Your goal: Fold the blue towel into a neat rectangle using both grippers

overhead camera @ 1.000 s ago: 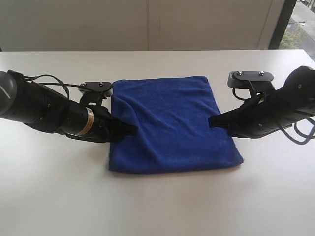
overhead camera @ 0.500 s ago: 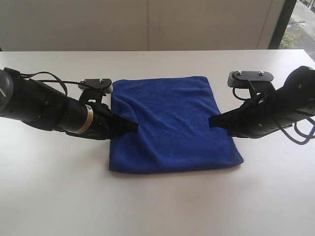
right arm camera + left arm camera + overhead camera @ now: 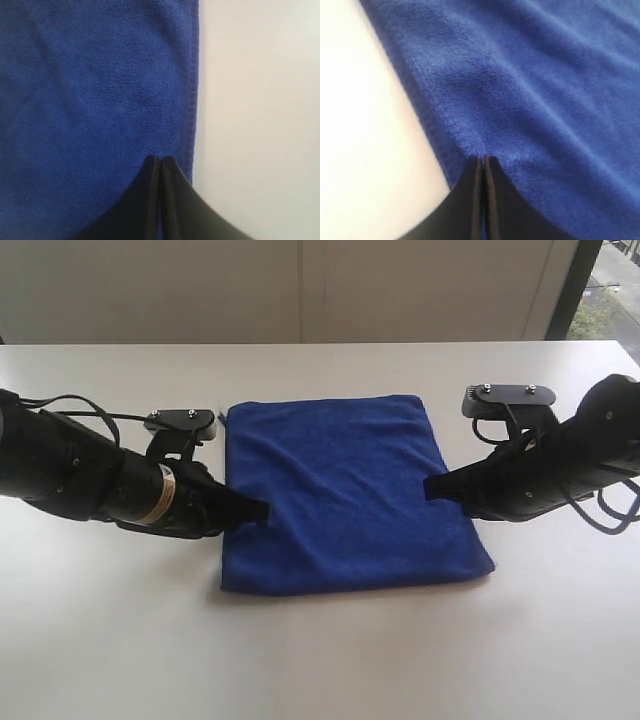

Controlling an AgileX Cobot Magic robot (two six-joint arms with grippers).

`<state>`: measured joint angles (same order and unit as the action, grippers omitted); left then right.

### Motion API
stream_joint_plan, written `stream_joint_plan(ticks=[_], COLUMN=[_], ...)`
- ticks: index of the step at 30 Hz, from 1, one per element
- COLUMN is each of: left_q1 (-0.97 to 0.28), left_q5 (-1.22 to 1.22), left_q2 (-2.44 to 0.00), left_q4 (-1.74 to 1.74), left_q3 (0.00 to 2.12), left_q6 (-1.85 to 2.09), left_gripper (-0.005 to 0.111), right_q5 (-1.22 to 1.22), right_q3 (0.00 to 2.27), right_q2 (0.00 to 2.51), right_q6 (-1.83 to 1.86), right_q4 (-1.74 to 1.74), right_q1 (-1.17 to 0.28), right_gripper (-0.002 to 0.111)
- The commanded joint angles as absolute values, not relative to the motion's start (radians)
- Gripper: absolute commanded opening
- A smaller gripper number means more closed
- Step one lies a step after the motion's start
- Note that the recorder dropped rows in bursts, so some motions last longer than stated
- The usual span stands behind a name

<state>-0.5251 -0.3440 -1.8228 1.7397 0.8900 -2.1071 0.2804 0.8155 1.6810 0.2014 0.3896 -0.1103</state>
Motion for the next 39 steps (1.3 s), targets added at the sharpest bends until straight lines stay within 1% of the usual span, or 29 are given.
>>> stream_joint_plan(ticks=[1, 12, 14, 16, 17, 22, 23, 25, 29, 32, 34, 36, 39], left_q1=[-0.530, -0.530, -0.530, -0.530, -0.530, -0.530, -0.530, -0.530, -0.511, -0.490, -0.488, -0.490, -0.490], left_q5=[-0.313, -0.299, -0.295, -0.287, -0.277, -0.276, -0.276, -0.276, -0.294, -0.314, -0.307, -0.283, -0.300], left_q2=[-1.803, -1.804, -1.804, -1.804, -1.804, -1.804, -1.804, -1.803, -1.751, -1.668, -1.602, -1.554, -1.526], left_q4=[1.736, 1.729, 1.729, 1.729, 1.723, 1.718, 1.718, 1.723, 1.744, 1.744, 1.744, 1.744, 1.744], left_q3=[0.840, 0.838, 0.838, 0.838, 0.838, 0.838, 0.838, 0.840, 0.840, 0.838, 0.838, 0.838, 0.838], left_q6=[-2.113, -2.113, -2.113, -2.113, -2.113, -2.113, -2.113, -2.113, -2.113, -2.096, -2.059, -2.032, -2.006], left_gripper=[0.000, 0.000, 0.002, 0.009, 0.015, 0.050, 0.055, 0.059, 0.058, 0.052, 0.042, 0.029, 0.009], right_q5=[0.276, 0.274, 0.274, 0.272, 0.268, 0.260, 0.257, 0.257, 0.276, 0.268, 0.236, 0.227, 0.249], right_q3=[0.816, 0.816, 0.816, 0.816, 0.816, 0.816, 0.816, 0.816, 0.812, 0.784, 0.754, 0.727, 0.706], right_q2=[1.679, 1.679, 1.679, 1.679, 1.679, 1.674, 1.672, 1.663, 1.615, 1.529, 1.468, 1.425, 1.434], right_q6=[0.206, 0.206, 0.206, 0.206, 0.206, 0.206, 0.206, 0.206, 0.206, 0.206, 0.206, 0.228, 0.251], right_q4=[0.384, 0.384, 0.384, 0.384, 0.384, 0.384, 0.384, 0.384, 0.384, 0.384, 0.384, 0.382, 0.388], right_q1=[-0.110, -0.110, -0.110, -0.110, -0.110, -0.110, -0.110, -0.110, -0.110, -0.110, -0.110, -0.110, -0.110], right_gripper=[0.000, 0.000, 0.000, 0.000, 0.000, 0.000, 0.000, 0.000, 0.000, 0.000, 0.000, 0.000, 0.000])
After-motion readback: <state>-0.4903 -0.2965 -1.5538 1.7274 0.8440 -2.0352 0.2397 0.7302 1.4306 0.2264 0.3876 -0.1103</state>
